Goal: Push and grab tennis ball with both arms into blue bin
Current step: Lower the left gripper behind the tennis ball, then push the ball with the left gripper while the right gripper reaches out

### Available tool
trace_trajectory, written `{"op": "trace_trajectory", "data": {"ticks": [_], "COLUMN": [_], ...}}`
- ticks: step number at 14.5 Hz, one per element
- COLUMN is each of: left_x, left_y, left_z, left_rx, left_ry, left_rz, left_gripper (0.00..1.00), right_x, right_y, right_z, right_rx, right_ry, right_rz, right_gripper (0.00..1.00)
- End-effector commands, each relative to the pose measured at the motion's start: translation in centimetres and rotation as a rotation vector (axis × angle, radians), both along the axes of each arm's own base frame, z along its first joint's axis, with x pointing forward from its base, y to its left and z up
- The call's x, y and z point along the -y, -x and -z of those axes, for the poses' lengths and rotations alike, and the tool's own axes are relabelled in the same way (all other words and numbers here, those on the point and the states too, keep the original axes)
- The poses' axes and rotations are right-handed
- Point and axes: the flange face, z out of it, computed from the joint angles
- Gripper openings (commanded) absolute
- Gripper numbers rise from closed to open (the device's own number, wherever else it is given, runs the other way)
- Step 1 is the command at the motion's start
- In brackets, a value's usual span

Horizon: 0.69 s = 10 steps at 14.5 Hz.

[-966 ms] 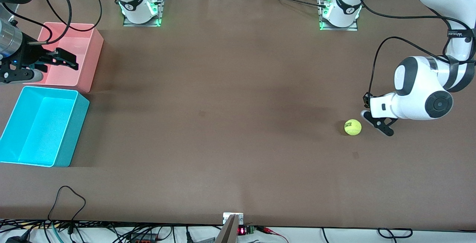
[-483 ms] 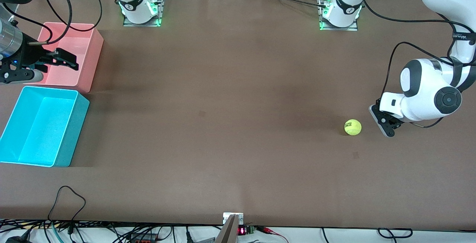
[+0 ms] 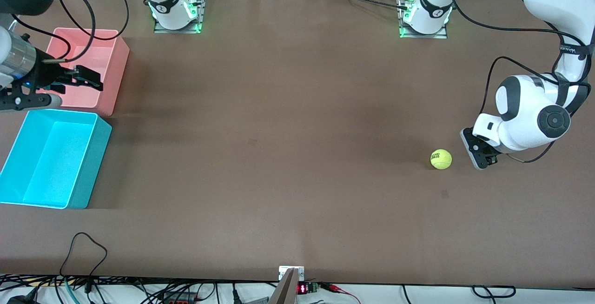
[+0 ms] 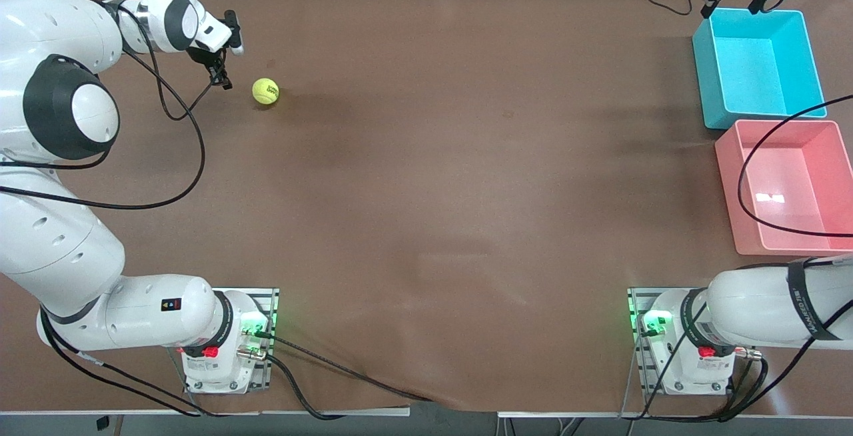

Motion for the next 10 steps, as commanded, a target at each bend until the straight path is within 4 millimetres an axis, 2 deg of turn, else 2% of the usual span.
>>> {"op": "trace_trajectory", "data": {"ticks": [1, 3, 6, 10], "left_x": [0.5, -0.2, -1.0, -4.6], "left_y": [-0.4, -0.5, -1.4, -1.8], "left_z": [1.2, 3.1, 3.1, 3.8], "left_rx": [0.036, 0.031, 0.042, 0.043], "left_ry": [-0.001, 0.006, 0.007, 0.008], "left_rz": [0.139, 0.209, 0.264, 0.246], "left_gripper": [0.00, 0.00, 0.00, 0.00], "right_x": [-0.4, -0.2, 0.0, 0.8], "right_y": [-1.1, -1.2, -1.0, -0.7], "right_z": [2.5, 3.6, 5.4, 7.1], "right_rx": [-0.040, -0.069, -0.134, -0.198], "right_ry": [-0.022, -0.023, -0.023, -0.025], "right_rz": [-0.038, -0.034, -0.019, -0.005], "right_gripper": [1.00, 1.00, 1.00, 1.00]}}
